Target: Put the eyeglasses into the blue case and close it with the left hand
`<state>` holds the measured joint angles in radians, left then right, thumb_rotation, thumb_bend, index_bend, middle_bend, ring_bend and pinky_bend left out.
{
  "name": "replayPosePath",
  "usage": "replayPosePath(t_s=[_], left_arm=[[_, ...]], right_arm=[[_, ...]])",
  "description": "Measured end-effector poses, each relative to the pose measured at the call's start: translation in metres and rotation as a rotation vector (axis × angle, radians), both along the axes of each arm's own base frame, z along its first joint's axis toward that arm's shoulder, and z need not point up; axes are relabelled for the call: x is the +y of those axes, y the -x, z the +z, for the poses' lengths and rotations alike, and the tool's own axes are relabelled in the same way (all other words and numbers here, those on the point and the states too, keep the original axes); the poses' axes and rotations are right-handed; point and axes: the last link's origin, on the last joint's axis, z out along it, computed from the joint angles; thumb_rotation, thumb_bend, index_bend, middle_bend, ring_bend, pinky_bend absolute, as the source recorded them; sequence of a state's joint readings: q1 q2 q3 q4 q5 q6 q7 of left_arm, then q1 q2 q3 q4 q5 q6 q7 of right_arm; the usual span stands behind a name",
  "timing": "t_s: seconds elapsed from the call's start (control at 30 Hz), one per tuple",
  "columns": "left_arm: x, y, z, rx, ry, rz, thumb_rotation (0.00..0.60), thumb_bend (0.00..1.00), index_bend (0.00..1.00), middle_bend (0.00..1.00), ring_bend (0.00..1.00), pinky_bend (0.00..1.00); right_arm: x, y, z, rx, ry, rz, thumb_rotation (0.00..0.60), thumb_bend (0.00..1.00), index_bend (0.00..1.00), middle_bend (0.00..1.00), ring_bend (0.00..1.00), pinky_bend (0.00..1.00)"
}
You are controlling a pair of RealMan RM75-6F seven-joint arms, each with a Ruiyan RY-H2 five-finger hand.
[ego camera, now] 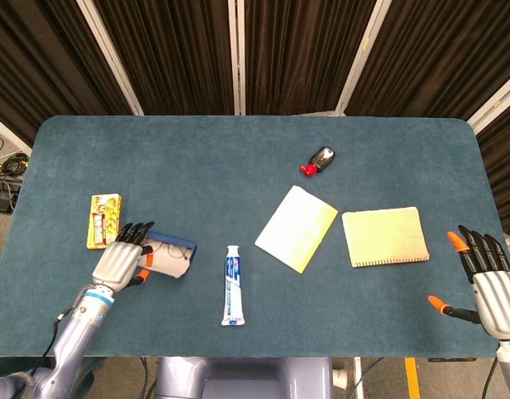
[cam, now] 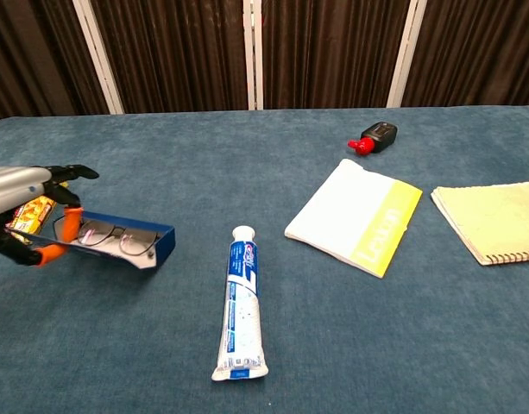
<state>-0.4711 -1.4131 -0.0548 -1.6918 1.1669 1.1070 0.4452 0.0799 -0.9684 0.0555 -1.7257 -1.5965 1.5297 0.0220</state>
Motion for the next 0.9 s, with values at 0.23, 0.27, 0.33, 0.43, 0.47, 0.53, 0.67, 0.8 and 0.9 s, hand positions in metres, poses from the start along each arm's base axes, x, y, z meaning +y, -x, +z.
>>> replayPosePath(t_s=[0.23,0.27,0.33,0.43,0.47,0.53,0.67,0.8,0.9], left_arm=[[-0.011,0.002,0.019,-0.004,0.081,0.067,0.6,0.45,0.65,0.0,0.0,0.0],[-0.01,0.001,0.018,-0.007,0.089,0.068,0.6,0.45,0.65,0.0,0.0,0.0],[-0.006,0.001,0.015,-0.011,0.096,0.069,0.6,0.45,0.65,0.0,0.0,0.0],[0.0,0.001,0.01,-0.035,0.106,0.079,0.6,0.45,0.64,0.0,0.0,0.0],[0.002,0.0,0.009,-0.044,0.109,0.083,0.6,0.45,0.64,0.0,0.0,0.0],[0.008,0.0,0.005,-0.051,0.113,0.091,0.6,0.45,0.64,0.0,0.0,0.0],[0.015,-0.003,-0.001,-0.057,0.117,0.103,0.6,0.46,0.64,0.0,0.0,0.0],[0.023,-0.006,-0.005,-0.059,0.114,0.121,0.6,0.46,0.64,0.0,0.0,0.0],[0.028,-0.008,-0.01,-0.056,0.109,0.133,0.6,0.46,0.64,0.0,0.0,0.0]], right_arm=[[0.0,0.0,0.0,0.001,-0.001,-0.001,0.6,0.0,0.0,0.0,0.0,0.0],[0.0,0.0,0.0,0.002,-0.001,-0.002,0.6,0.0,0.0,0.0,0.0,0.0],[-0.001,0.0,0.0,0.002,0.0,-0.003,0.6,0.0,0.0,0.0,0.0,0.0],[-0.001,0.001,0.0,0.001,0.0,-0.005,0.6,0.0,0.0,0.0,0.0,0.0],[-0.001,0.001,0.0,0.001,0.0,-0.005,0.6,0.0,0.0,0.0,0.0,0.0],[-0.001,0.001,0.0,0.001,0.001,-0.006,0.6,0.0,0.0,0.0,0.0,0.0],[-0.001,0.001,0.0,0.001,-0.001,-0.008,0.6,0.0,0.0,0.0,0.0,0.0],[-0.002,0.002,0.0,0.003,-0.001,-0.009,0.6,0.0,0.0,0.0,0.0,0.0],[-0.002,0.002,-0.001,0.006,-0.003,-0.01,0.6,0.0,0.0,0.0,0.0,0.0]])
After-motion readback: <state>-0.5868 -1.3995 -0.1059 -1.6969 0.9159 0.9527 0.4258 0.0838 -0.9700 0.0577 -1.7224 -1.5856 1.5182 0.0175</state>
